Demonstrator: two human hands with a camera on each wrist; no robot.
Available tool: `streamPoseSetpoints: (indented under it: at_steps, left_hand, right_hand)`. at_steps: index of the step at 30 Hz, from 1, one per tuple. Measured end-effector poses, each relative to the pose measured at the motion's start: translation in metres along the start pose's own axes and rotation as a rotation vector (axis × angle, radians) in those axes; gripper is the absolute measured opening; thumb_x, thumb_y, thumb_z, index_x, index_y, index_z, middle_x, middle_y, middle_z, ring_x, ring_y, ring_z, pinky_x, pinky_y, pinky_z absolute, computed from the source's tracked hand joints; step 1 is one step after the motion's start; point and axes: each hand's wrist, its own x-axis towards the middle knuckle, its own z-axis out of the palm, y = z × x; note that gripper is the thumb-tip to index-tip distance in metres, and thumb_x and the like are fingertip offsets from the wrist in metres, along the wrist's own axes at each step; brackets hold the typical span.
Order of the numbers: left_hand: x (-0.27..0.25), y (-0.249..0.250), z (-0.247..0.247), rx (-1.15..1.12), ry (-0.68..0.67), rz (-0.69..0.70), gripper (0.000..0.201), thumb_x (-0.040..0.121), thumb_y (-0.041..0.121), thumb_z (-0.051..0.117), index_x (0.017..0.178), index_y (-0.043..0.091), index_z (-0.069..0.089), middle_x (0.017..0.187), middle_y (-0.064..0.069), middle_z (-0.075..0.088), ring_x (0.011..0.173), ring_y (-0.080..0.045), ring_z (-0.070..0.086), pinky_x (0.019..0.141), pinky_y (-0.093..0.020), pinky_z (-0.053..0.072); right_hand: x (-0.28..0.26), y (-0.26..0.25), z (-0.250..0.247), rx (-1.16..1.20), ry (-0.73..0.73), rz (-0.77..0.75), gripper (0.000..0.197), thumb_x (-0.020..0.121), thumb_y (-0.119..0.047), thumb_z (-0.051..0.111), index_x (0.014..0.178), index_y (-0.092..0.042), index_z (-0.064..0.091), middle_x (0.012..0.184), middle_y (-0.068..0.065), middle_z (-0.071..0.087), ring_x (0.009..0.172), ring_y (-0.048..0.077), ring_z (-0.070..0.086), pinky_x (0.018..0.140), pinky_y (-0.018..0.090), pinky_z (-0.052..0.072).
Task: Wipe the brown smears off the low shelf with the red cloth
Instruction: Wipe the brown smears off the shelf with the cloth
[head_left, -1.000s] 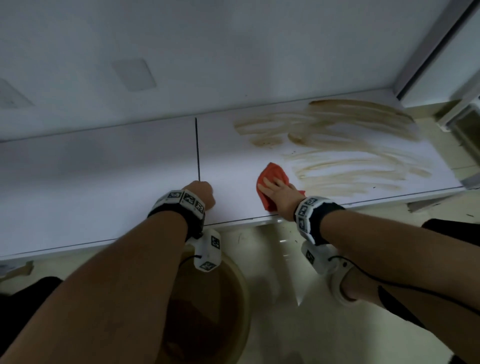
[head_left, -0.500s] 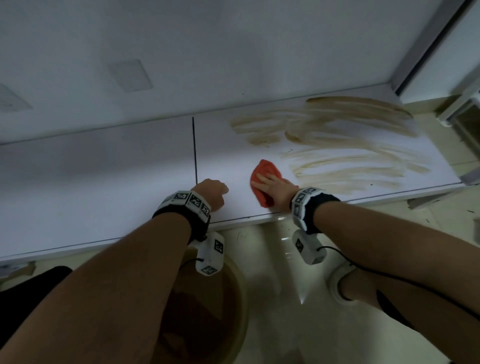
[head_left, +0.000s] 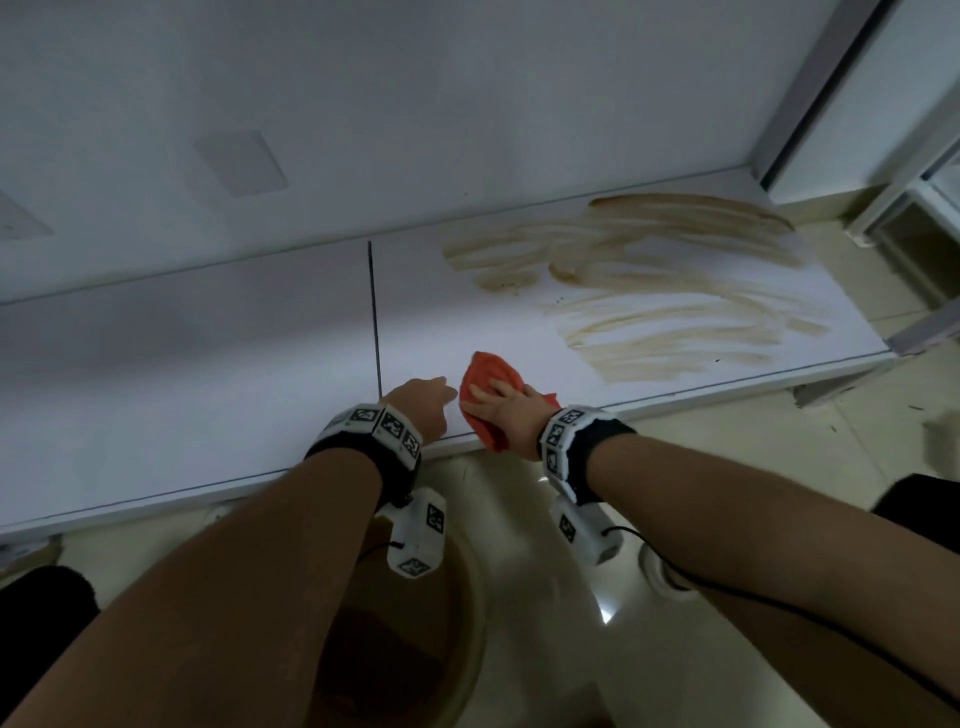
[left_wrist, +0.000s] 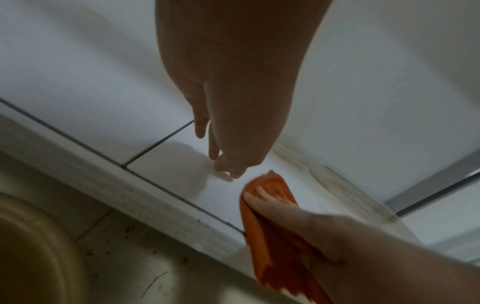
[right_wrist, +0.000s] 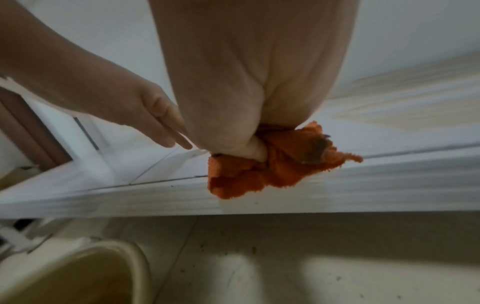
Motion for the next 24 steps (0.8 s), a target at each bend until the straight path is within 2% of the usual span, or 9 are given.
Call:
streamPoseSetpoints:
  at_steps: [4,7,13,17,20,22,24]
  left_hand:
    - [0.0,0.004,-0.001,0.028,-0.031,0.016,0.058,0.093,0.003,0.036,0.148,0.018,0.028,0.159,-0.005,0.018,0.144,-0.022,0.025,0.117,-0.032,0.025]
    - [0.001,0.012,-0.008,-0.001,-0.039,0.007,0.062,0.093,0.001,0.035,0.151,0.019,0.023,0.16,-0.001,0.011,0.147,-0.02,0.017,0.119,-0.031,0.017]
    - [0.007,0.031,-0.013,-0.016,-0.057,0.02,0.06,0.095,0.002,0.034,0.152,0.019,0.021,0.16,0.0,0.009,0.147,-0.018,0.014,0.121,-0.031,0.015]
    - [0.008,0.037,-0.009,0.01,-0.05,0.009,0.06,0.092,0.002,0.036,0.149,0.019,0.029,0.159,-0.001,0.017,0.144,-0.02,0.024,0.118,-0.032,0.024]
    - [0.008,0.04,-0.011,0.057,-0.043,0.029,0.052,0.092,0.005,0.037,0.142,0.016,0.041,0.152,-0.007,0.035,0.133,-0.024,0.042,0.109,-0.034,0.038]
    - [0.009,0.04,-0.011,0.077,-0.037,0.025,0.048,0.093,0.007,0.037,0.141,0.013,0.042,0.142,-0.01,0.046,0.125,-0.025,0.049,0.104,-0.034,0.042]
    - [0.011,0.039,-0.012,0.098,-0.042,0.011,0.048,0.093,0.007,0.037,0.142,0.011,0.039,0.14,-0.01,0.048,0.124,-0.026,0.05,0.102,-0.034,0.044]
  right_hand:
    - [-0.001,0.016,-0.002,0.002,-0.012,0.001,0.08,0.09,-0.006,0.056,0.151,-0.03,0.009,0.16,-0.003,-0.003,0.148,0.023,-0.001,0.118,0.05,0.015]
    - [-0.014,0.04,-0.004,0.068,0.003,0.076,0.081,0.091,-0.004,0.054,0.151,-0.03,0.006,0.16,-0.002,-0.005,0.148,0.023,-0.001,0.119,0.049,0.014]
    - [-0.044,0.069,0.011,0.11,0.021,0.178,0.078,0.093,-0.003,0.048,0.152,-0.03,0.005,0.16,-0.003,-0.005,0.148,0.023,-0.002,0.119,0.047,0.011]
    - [-0.044,0.044,0.019,0.08,0.019,0.08,0.076,0.093,-0.006,0.049,0.151,-0.032,0.008,0.16,-0.005,-0.002,0.148,0.022,-0.002,0.119,0.049,0.009]
    - [-0.025,0.028,0.015,0.033,0.032,0.001,0.072,0.094,-0.012,0.051,0.151,-0.031,0.012,0.16,-0.007,0.0,0.148,0.022,0.001,0.118,0.049,0.013]
    - [-0.013,0.028,0.01,0.045,0.04,-0.015,0.072,0.093,-0.014,0.054,0.151,-0.031,0.015,0.16,-0.007,0.001,0.148,0.022,0.002,0.118,0.05,0.014]
    - [-0.008,0.033,0.004,0.061,0.032,-0.023,0.073,0.091,-0.013,0.057,0.15,-0.031,0.017,0.16,-0.006,0.002,0.148,0.022,0.003,0.118,0.05,0.016]
